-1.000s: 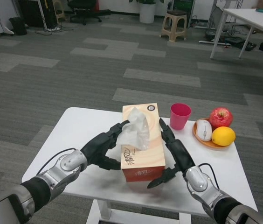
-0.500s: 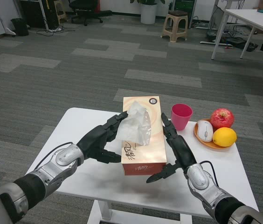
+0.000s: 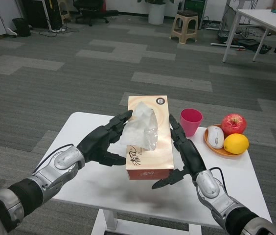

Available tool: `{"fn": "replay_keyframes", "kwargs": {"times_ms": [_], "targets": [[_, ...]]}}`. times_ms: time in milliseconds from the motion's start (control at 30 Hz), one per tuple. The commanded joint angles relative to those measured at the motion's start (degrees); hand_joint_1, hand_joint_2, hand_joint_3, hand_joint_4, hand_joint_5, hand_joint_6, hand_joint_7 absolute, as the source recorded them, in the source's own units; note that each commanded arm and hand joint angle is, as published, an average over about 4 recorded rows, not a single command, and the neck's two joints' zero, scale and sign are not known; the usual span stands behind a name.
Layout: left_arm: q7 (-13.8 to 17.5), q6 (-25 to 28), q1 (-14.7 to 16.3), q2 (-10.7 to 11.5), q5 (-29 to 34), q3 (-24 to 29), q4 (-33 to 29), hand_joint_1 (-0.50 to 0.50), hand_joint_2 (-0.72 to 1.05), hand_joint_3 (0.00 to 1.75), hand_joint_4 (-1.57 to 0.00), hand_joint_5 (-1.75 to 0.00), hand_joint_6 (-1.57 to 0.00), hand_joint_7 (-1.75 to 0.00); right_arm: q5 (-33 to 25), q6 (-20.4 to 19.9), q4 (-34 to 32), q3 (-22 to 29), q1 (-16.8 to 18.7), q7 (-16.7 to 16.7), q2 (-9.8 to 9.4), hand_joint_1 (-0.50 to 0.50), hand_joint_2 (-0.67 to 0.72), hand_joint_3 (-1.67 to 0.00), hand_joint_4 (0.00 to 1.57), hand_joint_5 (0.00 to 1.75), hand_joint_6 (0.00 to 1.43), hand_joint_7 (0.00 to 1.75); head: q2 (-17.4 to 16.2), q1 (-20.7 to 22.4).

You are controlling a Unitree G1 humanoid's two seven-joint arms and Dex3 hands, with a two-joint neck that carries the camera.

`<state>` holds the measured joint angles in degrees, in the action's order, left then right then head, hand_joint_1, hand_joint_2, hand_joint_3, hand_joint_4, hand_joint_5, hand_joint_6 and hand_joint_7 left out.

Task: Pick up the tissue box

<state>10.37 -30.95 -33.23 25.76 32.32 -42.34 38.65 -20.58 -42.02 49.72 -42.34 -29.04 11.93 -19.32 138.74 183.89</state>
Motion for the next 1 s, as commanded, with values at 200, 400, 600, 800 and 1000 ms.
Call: {"fn": "replay_keyframes", "kwargs": {"times_ms": [200, 400, 600, 800, 1000], "targets": [[0.3, -1.2, -1.0, 0.2, 0.6, 1.1, -3.7, 0.50, 0.96, 0.04, 0.00, 0.00, 0.00, 0.00, 0.5, -0.4, -3.2, -0.5, 0.9, -1.0, 0.29, -0.42, -0.10, -0.16, 0.03, 0.00, 0.00, 0.00, 0.0, 0.0], [0.2, -1.1, -0.9, 0.5, 0.6, 1.4, -4.3, 0.50, 0.96, 0.02, 0.00, 0.00, 0.00, 0.00, 0.5, -0.4, -4.4, -0.3, 1.1, -1.0, 0.20, -0.42, -0.10, -0.16, 0.03, 0.00, 0.00, 0.00, 0.0, 0.0], [0.2, -1.1, -0.9, 0.6, 0.6, 1.7, -4.8, 0.50, 0.96, 0.02, 0.00, 0.00, 0.00, 0.00, 0.5, -0.4, -5.3, -0.4, 1.1, -0.9, 0.16, -0.42, -0.13, -0.16, 0.03, 0.00, 0.00, 0.00, 0.0, 0.0], [0.2, -1.1, -0.8, 0.7, 0.6, 1.7, -5.0, 0.50, 0.96, 0.09, 0.00, 0.00, 0.00, 0.00, 0.5, -0.4, -5.6, -0.4, 1.2, -0.9, 0.16, -0.42, -0.15, -0.16, 0.03, 0.00, 0.00, 0.00, 0.1, -0.1], [0.2, -1.0, -0.7, 0.7, 0.5, 1.6, -5.2, 0.50, 0.96, 0.07, 0.00, 0.00, 0.00, 0.00, 0.5, -0.4, -5.7, -0.4, 1.2, -0.9, 0.16, -0.42, -0.16, -0.16, 0.03, 0.00, 0.00, 0.00, 0.1, -0.1]]}}
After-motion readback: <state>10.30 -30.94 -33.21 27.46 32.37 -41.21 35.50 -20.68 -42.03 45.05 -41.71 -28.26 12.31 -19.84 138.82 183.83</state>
